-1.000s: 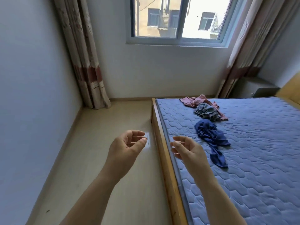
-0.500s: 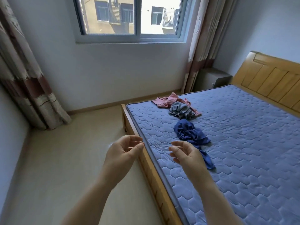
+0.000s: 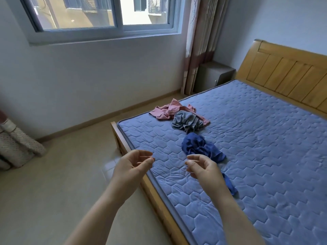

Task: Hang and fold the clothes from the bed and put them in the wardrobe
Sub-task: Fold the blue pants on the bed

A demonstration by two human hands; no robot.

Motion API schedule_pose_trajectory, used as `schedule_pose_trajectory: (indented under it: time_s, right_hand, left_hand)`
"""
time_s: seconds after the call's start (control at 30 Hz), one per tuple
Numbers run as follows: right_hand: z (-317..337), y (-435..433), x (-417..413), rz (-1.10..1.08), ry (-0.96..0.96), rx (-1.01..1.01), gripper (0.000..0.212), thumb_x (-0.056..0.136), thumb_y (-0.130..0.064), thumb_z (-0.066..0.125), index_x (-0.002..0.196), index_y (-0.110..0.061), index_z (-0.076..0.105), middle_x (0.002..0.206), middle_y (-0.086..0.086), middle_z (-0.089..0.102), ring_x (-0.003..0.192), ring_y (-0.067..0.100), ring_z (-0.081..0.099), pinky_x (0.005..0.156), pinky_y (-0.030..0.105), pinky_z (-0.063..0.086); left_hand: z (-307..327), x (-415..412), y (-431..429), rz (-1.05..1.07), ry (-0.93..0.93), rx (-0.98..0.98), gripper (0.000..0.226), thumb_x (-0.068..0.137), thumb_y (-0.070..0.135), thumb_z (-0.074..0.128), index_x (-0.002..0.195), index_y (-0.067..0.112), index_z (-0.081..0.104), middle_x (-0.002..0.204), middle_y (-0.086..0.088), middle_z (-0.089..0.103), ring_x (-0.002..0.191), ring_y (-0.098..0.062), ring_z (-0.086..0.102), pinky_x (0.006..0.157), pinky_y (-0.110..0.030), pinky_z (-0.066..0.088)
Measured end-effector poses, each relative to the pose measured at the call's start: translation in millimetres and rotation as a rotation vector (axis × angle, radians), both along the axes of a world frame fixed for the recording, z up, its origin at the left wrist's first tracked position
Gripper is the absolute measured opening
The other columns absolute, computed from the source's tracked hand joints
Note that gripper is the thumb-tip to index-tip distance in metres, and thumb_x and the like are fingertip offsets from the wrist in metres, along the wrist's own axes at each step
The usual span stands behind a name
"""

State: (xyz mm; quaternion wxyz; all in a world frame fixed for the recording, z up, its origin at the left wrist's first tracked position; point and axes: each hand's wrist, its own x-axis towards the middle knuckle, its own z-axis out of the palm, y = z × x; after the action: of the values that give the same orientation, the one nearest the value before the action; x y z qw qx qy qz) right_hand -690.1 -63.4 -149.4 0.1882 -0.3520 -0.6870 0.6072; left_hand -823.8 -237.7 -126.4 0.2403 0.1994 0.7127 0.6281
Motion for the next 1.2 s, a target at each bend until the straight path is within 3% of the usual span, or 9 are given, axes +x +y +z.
schedule_pose_trajectory:
  time_s: [0.1, 0.3, 0.47, 0.7, 1.1, 1.2]
  right_hand:
    - [-10, 15, -34, -0.063, -0.019, -0.004, 0.01, 0.094, -0.021, 0.061, 0.103, -0.021, 0.066, 0.099, 0.001, 0.071, 0.092, 0.016, 0.068, 0.086, 0.034, 0.055]
    - [-21, 32, -99, -0.2, -0.073, -0.03, 0.008, 0.094, -0.019, 0.061, 0.1, -0.019, 0.066, 0.094, 0.006, 0.071, 0.086, 0.017, 0.067, 0.072, 0.025, 0.056]
    - [-28, 46, -144, -0.3, -0.108, -0.02, 0.007, 0.092, -0.019, 0.062, 0.097, -0.022, 0.067, 0.095, 0.007, 0.071, 0.092, 0.022, 0.067, 0.086, 0.04, 0.056]
    - [-58, 91, -168, -0.402, -0.166, -0.093, 0.007, 0.091, -0.019, 0.063, 0.092, -0.024, 0.067, 0.085, 0.001, 0.07, 0.086, 0.017, 0.065, 0.084, 0.038, 0.053]
    - [-129, 220, -192, -0.478, -0.32, -0.186, 0.008, 0.091, -0.018, 0.061, 0.09, -0.026, 0.063, 0.091, -0.001, 0.067, 0.091, 0.019, 0.065, 0.086, 0.04, 0.052]
    - [-149, 241, -196, -0.475, -0.411, -0.194, 0.006, 0.091, -0.018, 0.061, 0.094, -0.022, 0.064, 0.09, -0.002, 0.067, 0.087, 0.017, 0.063, 0.081, 0.034, 0.052]
  left_hand:
    - [-11, -49, 20, -0.069, -0.01, -0.015, 0.011, 0.086, 0.014, 0.07, 0.096, 0.02, 0.07, 0.093, -0.004, 0.075, 0.081, -0.017, 0.07, 0.07, -0.022, 0.052]
    - [-16, -150, 54, -0.168, -0.025, -0.039, 0.01, 0.087, 0.016, 0.07, 0.095, 0.022, 0.071, 0.092, -0.004, 0.075, 0.086, -0.022, 0.071, 0.076, -0.032, 0.052]
    - [-15, -209, 94, -0.277, -0.024, -0.082, 0.006, 0.088, 0.017, 0.069, 0.092, 0.021, 0.071, 0.089, -0.001, 0.075, 0.084, -0.019, 0.07, 0.081, -0.036, 0.053]
    - [-36, -245, 161, -0.432, -0.055, -0.186, 0.008, 0.088, 0.022, 0.069, 0.097, 0.022, 0.07, 0.089, 0.001, 0.075, 0.085, -0.013, 0.071, 0.083, -0.041, 0.056]
    - [-72, -285, 314, -0.544, 0.019, -0.34, 0.007, 0.089, 0.016, 0.066, 0.093, 0.02, 0.069, 0.089, -0.006, 0.075, 0.087, -0.022, 0.07, 0.084, -0.043, 0.055]
    - [-94, -288, 340, -0.573, 0.002, -0.396, 0.007, 0.089, 0.015, 0.066, 0.091, 0.021, 0.069, 0.09, -0.007, 0.074, 0.088, -0.024, 0.069, 0.082, -0.041, 0.054]
